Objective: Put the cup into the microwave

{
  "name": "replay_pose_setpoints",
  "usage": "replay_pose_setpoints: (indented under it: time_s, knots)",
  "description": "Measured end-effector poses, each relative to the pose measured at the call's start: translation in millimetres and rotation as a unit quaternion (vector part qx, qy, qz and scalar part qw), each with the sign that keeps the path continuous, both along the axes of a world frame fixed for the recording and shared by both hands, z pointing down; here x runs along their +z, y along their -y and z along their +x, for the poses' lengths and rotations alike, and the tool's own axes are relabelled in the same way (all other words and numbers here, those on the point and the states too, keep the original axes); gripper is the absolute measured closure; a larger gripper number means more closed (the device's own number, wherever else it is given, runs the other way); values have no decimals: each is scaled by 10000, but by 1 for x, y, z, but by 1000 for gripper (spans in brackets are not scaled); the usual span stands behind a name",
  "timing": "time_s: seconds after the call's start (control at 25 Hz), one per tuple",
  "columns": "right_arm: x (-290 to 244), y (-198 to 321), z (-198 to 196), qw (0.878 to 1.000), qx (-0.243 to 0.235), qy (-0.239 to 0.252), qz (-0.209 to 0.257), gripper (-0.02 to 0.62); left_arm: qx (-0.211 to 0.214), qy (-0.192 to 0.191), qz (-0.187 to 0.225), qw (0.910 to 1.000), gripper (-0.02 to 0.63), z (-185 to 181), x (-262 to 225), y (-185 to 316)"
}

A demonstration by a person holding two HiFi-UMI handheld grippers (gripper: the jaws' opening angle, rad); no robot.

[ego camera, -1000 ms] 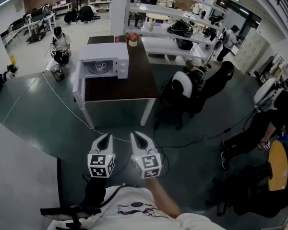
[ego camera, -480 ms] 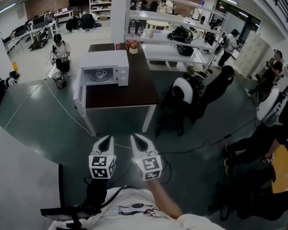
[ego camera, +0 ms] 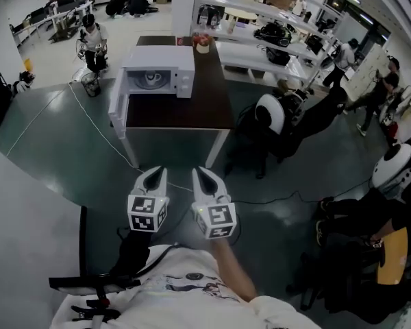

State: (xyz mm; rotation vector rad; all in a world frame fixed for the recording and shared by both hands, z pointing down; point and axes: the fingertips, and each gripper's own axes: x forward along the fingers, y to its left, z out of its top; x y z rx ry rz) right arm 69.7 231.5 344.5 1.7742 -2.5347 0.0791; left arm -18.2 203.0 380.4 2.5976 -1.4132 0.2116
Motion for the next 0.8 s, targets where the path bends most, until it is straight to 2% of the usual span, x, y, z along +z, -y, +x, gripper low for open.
replay_pose_setpoints:
  time_s: [0.8]
  knots:
    - [11, -1, -6, 9998, -106, -57, -152, 597, 15, 14, -70, 10000, 607, 1, 7, -4]
